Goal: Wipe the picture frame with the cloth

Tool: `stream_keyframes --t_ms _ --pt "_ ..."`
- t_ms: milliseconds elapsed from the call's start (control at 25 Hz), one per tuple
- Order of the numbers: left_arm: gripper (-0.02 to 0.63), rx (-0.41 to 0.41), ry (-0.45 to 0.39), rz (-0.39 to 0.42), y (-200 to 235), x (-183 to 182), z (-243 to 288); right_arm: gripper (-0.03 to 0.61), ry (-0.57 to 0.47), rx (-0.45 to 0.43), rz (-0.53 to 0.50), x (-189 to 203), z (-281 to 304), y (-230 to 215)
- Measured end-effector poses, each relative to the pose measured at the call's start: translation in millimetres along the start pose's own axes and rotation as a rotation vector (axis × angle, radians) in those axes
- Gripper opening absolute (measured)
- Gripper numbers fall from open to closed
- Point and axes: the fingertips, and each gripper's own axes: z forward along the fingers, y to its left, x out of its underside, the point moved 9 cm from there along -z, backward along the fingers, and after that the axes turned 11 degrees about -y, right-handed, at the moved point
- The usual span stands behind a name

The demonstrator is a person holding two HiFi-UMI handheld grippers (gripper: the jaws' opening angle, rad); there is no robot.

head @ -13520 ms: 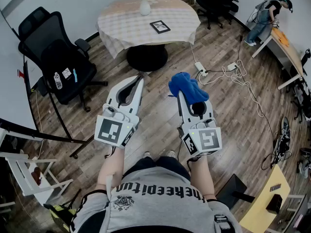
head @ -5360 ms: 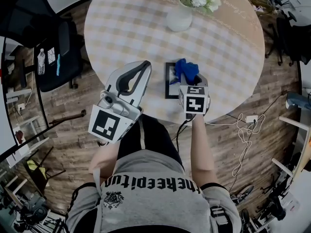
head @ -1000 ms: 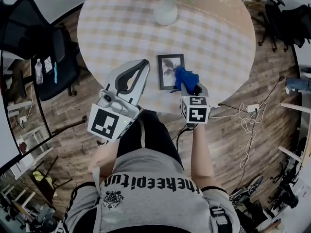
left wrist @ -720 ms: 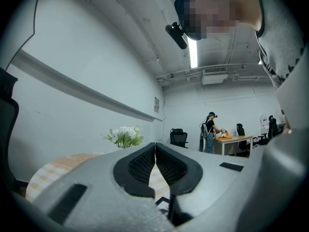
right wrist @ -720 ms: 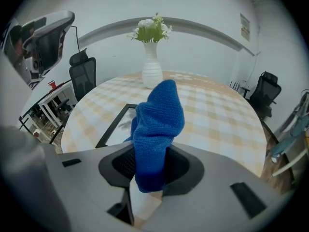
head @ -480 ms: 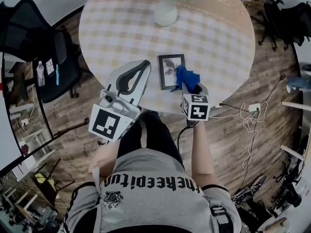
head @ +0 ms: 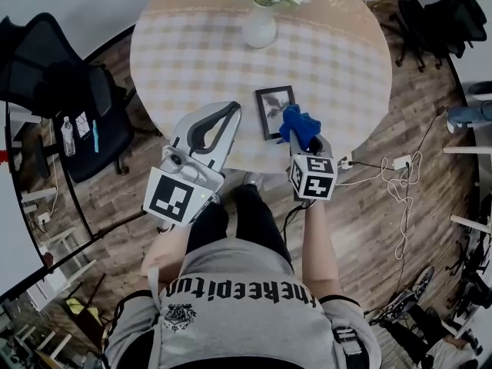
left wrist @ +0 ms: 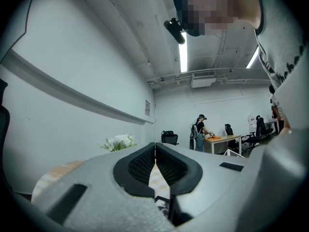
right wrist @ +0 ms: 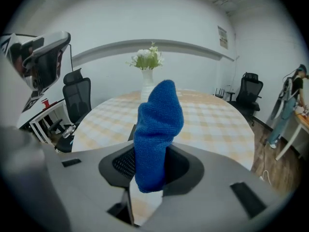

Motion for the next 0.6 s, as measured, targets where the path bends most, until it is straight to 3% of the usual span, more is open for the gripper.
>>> stream_keyframes --t_ms 160,600 --pt "0.020 0.062 -0.053 0.044 2.2 -16.4 -14.4 0.120 -0.067 0.047 0.020 -8.8 -23.9 19.9" --pt "0.020 0.185 -0.092 0.058 -8.9 -49.2 -62.5 0.121 -0.202 0.170 0.051 -12.4 -95.5 68.1"
